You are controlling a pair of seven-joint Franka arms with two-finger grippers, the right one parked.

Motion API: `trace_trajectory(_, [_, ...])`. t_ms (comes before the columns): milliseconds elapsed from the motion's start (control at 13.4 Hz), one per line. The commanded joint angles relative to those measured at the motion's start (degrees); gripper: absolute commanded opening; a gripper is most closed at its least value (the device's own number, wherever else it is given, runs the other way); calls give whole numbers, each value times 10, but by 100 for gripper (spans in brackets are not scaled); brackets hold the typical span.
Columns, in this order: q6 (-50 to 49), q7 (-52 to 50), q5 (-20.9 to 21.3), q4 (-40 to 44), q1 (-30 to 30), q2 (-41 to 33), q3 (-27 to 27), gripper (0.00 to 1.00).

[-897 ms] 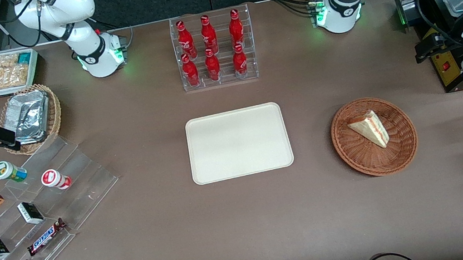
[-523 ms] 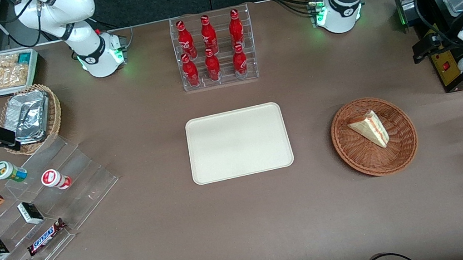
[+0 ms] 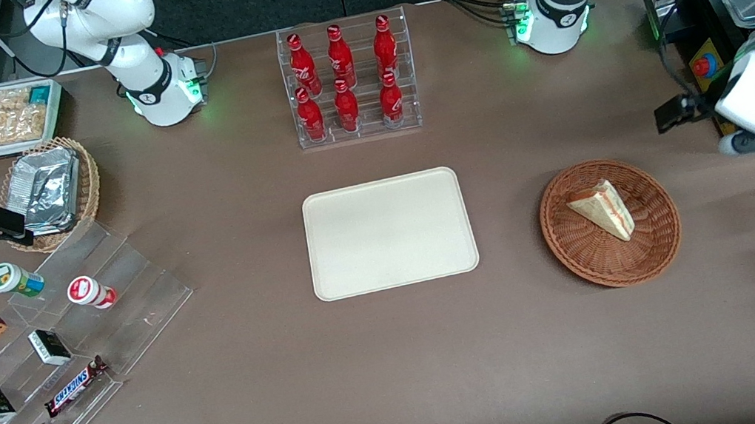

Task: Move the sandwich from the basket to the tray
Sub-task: 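Move the left gripper over the wrapped sandwich in the wicker basket, then lower the open left gripper around the sandwich and close it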

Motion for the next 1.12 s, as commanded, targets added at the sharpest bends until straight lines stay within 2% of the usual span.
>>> trace_trajectory(0, [73, -87, 7, -66, -1, -14, -2, 100])
trace_trajectory(224, [173, -202, 7, -130, -5, -9, -14, 100])
trace_trajectory(374, [246, -243, 6, -173, -6, -6, -21, 100])
trace_trajectory(598, [311, -311, 1, -192, -18, 28, -27, 100])
trace_trajectory(1046, [385, -339, 6, -237, -18, 54, -44, 100])
